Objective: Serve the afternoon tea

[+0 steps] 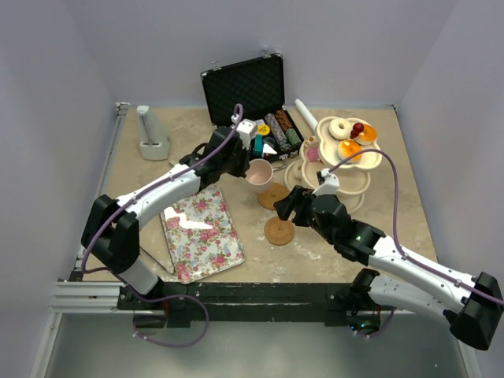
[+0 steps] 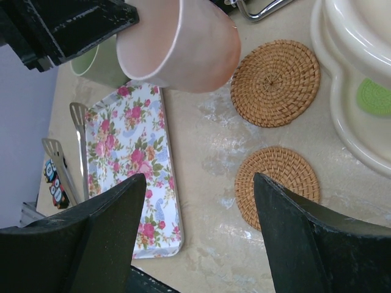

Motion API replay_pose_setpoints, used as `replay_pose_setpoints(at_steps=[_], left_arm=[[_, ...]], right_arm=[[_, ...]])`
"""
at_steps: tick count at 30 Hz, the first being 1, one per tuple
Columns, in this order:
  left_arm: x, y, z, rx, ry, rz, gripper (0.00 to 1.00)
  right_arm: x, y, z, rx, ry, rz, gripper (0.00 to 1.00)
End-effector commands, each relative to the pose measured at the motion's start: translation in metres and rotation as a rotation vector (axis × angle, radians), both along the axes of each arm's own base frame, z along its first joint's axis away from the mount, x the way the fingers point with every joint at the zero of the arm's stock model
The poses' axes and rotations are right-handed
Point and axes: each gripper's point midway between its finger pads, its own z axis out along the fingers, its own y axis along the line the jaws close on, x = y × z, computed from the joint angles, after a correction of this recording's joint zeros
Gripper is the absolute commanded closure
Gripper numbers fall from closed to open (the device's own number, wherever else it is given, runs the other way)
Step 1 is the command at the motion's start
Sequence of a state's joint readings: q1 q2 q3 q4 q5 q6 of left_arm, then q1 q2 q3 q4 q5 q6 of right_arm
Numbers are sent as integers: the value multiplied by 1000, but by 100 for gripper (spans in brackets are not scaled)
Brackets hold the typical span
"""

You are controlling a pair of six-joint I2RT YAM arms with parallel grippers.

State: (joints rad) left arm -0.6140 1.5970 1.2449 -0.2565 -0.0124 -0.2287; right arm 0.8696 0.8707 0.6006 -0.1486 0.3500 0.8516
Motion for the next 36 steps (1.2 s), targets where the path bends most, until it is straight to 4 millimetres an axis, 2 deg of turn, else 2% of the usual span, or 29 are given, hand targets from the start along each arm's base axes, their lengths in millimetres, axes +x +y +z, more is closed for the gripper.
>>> replay_pose_setpoints(at_steps=[1, 11, 15, 23, 31, 36], left_arm=[[7, -23, 17, -65, -59, -8, 100], [9, -52, -4, -47, -16, -57, 100], [8, -62, -7, -47, -12, -67, 100], [8, -73, -7, -18, -28, -68, 100], [10, -76, -23, 44, -22, -58, 100], [13, -76, -25, 55, -31, -55, 100]], right_arm=[[8, 3, 25, 39, -51, -22, 24], [7, -2, 31, 58, -67, -35, 24], [7, -3, 32, 61, -73, -38, 24], [5, -3, 26, 58, -70, -28, 23], [2, -8, 22, 45, -68, -33, 23], [1, -7, 21, 51, -67, -29, 23]])
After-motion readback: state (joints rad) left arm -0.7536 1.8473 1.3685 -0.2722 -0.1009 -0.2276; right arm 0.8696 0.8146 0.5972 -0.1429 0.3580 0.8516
